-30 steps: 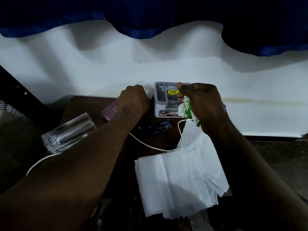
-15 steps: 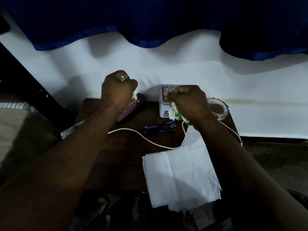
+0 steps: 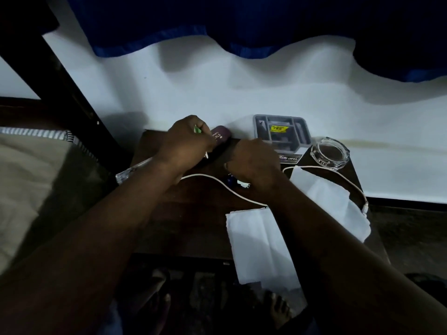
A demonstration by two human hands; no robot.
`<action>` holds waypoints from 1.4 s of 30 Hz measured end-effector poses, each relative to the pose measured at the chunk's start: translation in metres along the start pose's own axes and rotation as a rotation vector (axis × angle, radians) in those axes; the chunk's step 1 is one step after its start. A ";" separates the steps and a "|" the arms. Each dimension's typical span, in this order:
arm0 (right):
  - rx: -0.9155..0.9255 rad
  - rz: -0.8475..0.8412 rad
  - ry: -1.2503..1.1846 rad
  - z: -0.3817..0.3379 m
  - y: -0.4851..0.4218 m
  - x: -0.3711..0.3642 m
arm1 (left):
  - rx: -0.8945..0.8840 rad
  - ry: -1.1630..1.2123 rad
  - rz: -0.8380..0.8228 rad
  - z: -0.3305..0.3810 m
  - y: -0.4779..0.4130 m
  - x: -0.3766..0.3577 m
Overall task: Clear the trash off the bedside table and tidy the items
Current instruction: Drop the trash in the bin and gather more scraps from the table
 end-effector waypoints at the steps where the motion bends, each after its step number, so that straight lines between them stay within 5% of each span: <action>1: -0.011 -0.006 0.004 0.000 -0.001 -0.003 | 0.033 0.054 -0.026 -0.001 -0.002 0.000; 6: -0.065 -0.056 0.065 0.002 -0.007 -0.012 | 0.100 0.274 -0.063 -0.001 -0.009 0.008; 21: 0.043 -0.039 0.102 -0.016 -0.016 -0.022 | 0.198 0.434 -0.241 0.003 -0.010 -0.005; 31: -0.190 0.111 -0.738 0.007 -0.016 0.012 | 0.193 0.473 -0.144 0.015 -0.010 0.000; 35: -0.390 0.219 -1.438 -0.002 -0.003 0.004 | 0.229 0.706 -0.184 0.017 -0.006 -0.011; 42: -0.422 0.281 -1.746 -0.025 0.012 0.008 | 0.248 1.066 -0.246 0.024 0.006 -0.041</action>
Point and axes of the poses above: each hand's wrist, its own y-axis away from the middle knuckle, its own x-axis out of the back of the hand, z = x × y, the point moved 7 cm from there along -y, towards the middle knuckle, and after that the axes turned 14 degrees about x, right-handed, at the moved point
